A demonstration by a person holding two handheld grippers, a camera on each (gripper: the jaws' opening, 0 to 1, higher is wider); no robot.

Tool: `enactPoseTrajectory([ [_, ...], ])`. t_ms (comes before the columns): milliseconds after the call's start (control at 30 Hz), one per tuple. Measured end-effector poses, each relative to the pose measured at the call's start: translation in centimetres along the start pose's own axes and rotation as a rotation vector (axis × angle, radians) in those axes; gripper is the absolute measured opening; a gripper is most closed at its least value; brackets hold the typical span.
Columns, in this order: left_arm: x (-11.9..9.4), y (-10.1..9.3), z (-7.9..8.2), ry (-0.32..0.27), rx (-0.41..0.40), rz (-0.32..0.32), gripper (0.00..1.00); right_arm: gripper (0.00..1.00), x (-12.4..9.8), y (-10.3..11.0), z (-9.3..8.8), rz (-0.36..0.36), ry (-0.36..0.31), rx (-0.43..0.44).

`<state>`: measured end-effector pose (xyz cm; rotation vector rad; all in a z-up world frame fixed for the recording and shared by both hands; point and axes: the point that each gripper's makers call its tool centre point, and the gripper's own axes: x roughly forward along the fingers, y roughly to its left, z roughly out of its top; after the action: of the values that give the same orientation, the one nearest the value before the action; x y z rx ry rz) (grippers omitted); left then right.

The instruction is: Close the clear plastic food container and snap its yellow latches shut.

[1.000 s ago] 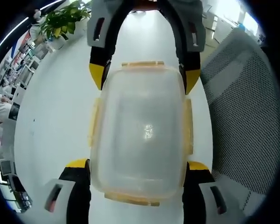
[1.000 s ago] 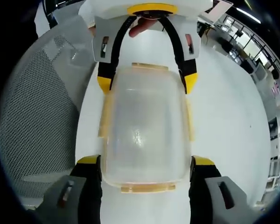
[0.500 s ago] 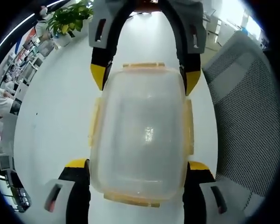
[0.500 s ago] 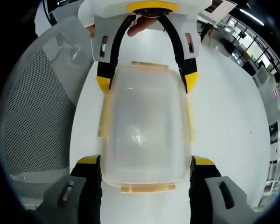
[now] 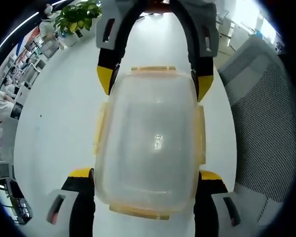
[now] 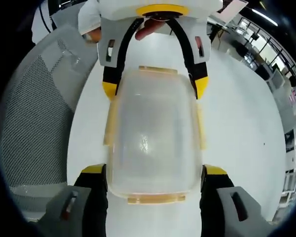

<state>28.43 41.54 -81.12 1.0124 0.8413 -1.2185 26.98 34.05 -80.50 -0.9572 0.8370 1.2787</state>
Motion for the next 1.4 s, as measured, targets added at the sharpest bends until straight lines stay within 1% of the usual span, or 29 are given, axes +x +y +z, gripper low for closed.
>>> enactPoseTrajectory([
  [233,0.2,1.0,-0.3,0.015,0.006,-0.003,0.81,0.75,0.2,-0.9,0.3,-0.001,-0.009,0.005],
  [467,0.4,2.0,-0.4,0.014,-0.006,0.002,0.81,0.75,0.3,-1.9,0.3,0.002,-0.017,0.002],
  [700,0.6,3.2,-0.6,0.009,-0.004,0.007,0.82,0.75,0.5,-3.1,0.4,0.001,-0.018,0.011],
  [833,0.8,3.8,-0.6,0.005,-0.009,0.007,0.82,0.75,0.7,-3.7,0.5,0.005,-0.004,0.008],
  [1167,1.0,5.6,-0.9,0.004,-0.018,0.005,0.83,0.75,0.9,-5.4,0.7,0.005,-0.009,0.006],
  [1400,1.2,6.6,-1.0,0.018,-0.015,0.004,0.83,0.75,1.0,-6.3,0.7,0.004,-0.011,0.005],
])
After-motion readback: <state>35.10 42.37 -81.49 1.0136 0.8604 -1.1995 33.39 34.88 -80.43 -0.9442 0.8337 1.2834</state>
